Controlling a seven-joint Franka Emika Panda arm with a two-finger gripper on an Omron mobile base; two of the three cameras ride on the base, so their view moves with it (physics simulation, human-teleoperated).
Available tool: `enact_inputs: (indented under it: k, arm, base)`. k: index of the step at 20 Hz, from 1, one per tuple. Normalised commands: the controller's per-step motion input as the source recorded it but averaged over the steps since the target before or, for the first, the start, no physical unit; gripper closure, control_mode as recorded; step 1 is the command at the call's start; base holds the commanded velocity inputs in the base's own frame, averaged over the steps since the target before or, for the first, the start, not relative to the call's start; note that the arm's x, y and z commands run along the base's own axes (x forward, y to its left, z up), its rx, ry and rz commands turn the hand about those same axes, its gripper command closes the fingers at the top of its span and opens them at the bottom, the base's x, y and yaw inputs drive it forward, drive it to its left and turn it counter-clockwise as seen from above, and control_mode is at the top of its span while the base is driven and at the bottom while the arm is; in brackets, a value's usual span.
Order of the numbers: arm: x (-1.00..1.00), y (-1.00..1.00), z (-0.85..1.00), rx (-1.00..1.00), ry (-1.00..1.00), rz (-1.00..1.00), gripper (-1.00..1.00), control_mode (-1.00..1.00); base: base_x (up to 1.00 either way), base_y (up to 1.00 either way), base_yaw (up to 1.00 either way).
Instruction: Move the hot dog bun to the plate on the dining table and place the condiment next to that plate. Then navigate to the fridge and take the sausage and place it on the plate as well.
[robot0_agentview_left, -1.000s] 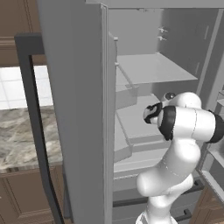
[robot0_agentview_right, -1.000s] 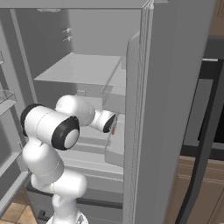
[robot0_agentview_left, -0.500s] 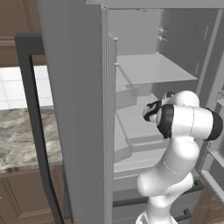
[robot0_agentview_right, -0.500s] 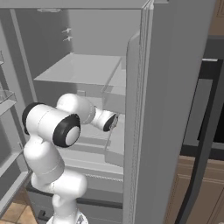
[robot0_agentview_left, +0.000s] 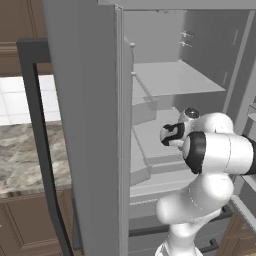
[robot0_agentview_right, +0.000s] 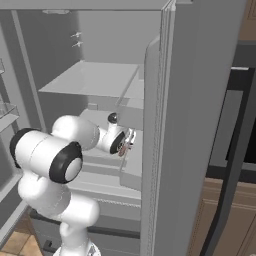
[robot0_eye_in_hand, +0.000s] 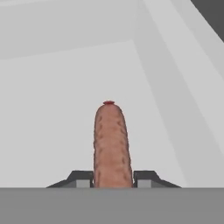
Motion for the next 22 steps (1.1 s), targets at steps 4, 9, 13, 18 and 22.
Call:
enact_inputs:
  k: [4,9,13,18,22]
  arm:
    - [-0.58,0.11,0.57,0.00,0.00,0.00,1.00,-1.00]
    - [-0.51,0.00,0.87,0.00,0.00,-0.01,1.00,-1.00]
    - [-0.51,0.00,0.83,-0.01,0.00,0.00,1.00,-1.00]
    - [-0.58,0.03,0.73,-0.02,0.00,0.00,1.00,-1.00]
    - [-0.79,0.12,0.42,-0.01,0.00,0.00,1.00,-1.00]
  base:
    - [0.00,0.00,0.00]
    - [0.00,0.00,0.00]
    - [0.00,0.00,0.00]
    - [0.00,0.00,0.00]
    - [0.00,0.00,0.00]
